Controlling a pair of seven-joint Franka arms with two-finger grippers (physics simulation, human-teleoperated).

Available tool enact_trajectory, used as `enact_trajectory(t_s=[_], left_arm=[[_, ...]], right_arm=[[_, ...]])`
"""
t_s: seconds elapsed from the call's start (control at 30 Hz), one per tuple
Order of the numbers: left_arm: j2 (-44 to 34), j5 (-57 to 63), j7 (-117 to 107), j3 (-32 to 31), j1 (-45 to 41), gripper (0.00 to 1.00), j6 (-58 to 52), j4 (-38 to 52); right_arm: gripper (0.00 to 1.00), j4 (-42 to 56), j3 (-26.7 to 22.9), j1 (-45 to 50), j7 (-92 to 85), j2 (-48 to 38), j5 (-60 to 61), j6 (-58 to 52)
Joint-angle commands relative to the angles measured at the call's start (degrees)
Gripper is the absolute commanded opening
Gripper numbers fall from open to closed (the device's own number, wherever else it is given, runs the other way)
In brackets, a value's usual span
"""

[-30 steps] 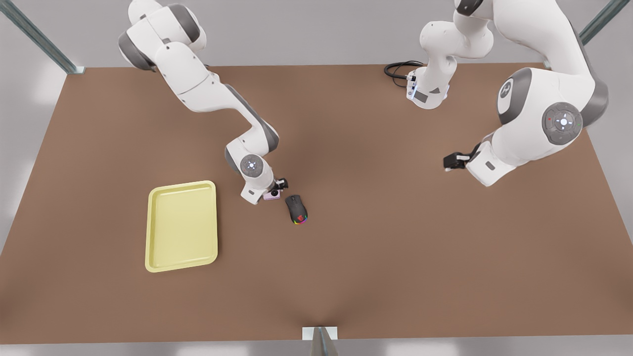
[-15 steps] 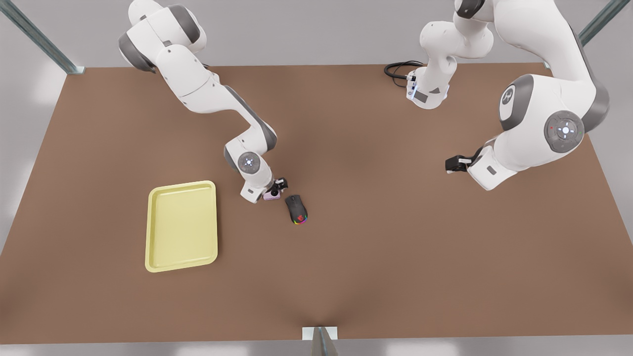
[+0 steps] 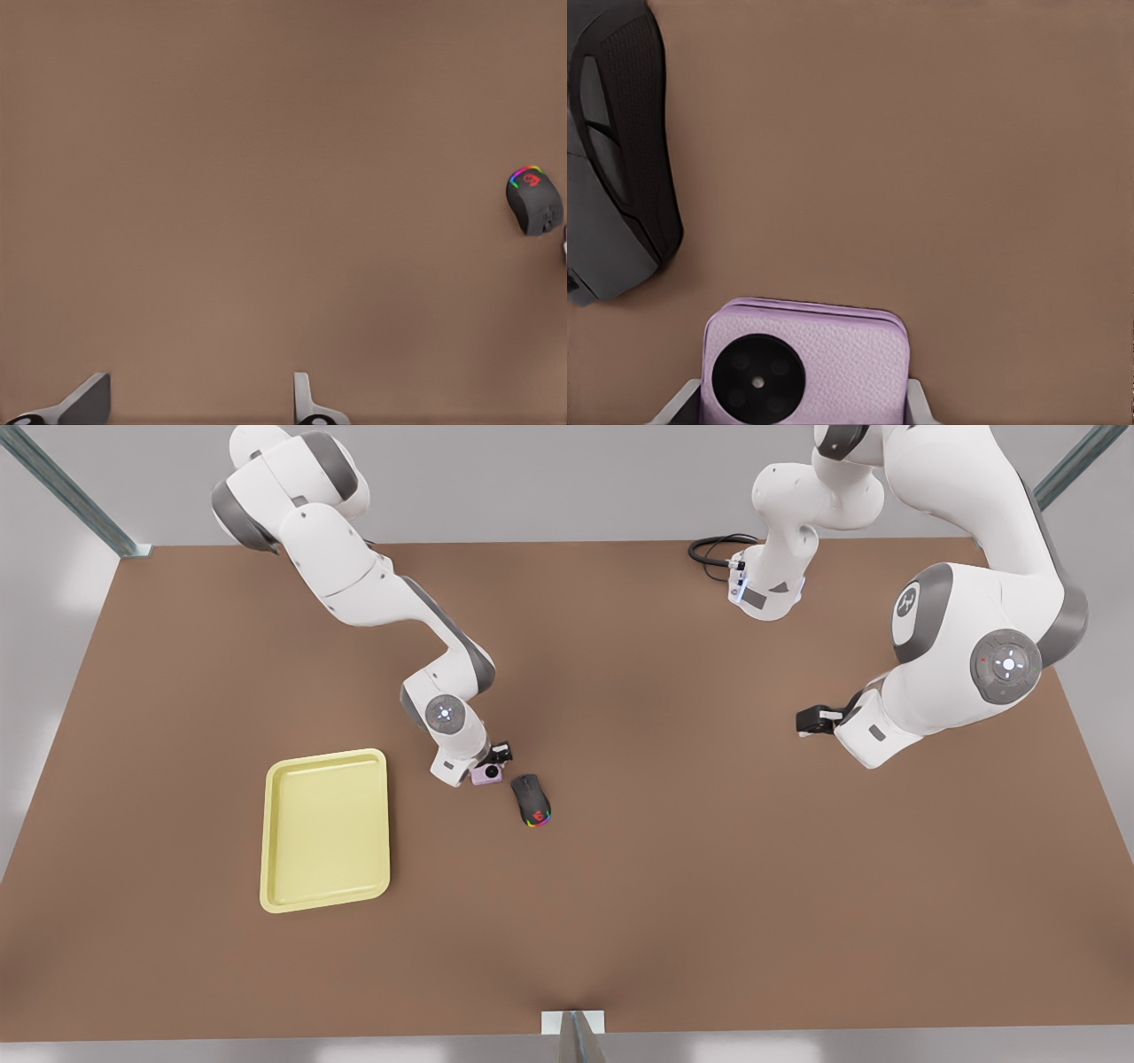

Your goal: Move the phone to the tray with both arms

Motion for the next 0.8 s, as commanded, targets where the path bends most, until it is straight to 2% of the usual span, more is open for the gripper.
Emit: enact_trajectory(t_s=[0.0, 0.03, 0.1, 0.2, 0.4, 0.57, 0.6, 0.63, 0.77], left_arm=[[-0.07, 0.06, 0.49, 0.00, 0.00, 1.00, -0.07, 0.02], [-0.07, 0.06, 0.49, 0.00, 0.00, 1.00, -0.07, 0.02], [0.02, 0.06, 0.57, 0.00, 0.00, 1.00, -0.07, 0.02], [0.11, 0.06, 0.57, 0.00, 0.00, 1.00, 0.02, 0.02], [0.46, 0.06, 0.57, 0.00, 0.00, 1.00, 0.02, 0.02], [0.81, 0.14, 0.57, 0.00, 0.00, 1.00, 0.02, 0.02], [0.72, 0.14, 0.57, 0.00, 0.00, 1.00, 0.02, 0.02], [0.72, 0.23, 0.57, 0.00, 0.00, 1.00, 0.02, 0.02], [0.72, 0.32, 0.57, 0.00, 0.00, 1.00, -0.07, 0.11]], right_arm=[[0.74, 0.64, 0.00, -0.04, 0.10, -0.38, -0.32, -0.11], [0.74, 1.08, 0.00, -0.04, -0.08, -0.73, -0.32, -0.37], [0.74, 6.79, -0.09, -0.74, -0.78, -1.17, -0.32, -9.86], [0.74, 8.11, -0.97, -7.51, -5.61, -2.22, -0.40, -9.78], [0.74, 7.58, -0.97, -23.85, -28.64, -2.93, -0.40, -11.45], [0.76, 3.89, -0.97, -33.88, -41.04, -1.96, -0.40, -10.48], [0.84, 3.80, -0.97, -34.49, -41.48, -1.17, -0.40, -10.48], [1.00, 3.98, -0.97, -34.58, -41.56, -0.47, -0.40, -10.65], [1.00, 6.79, -0.97, -34.05, -41.39, -0.38, -0.40, -11.36]])
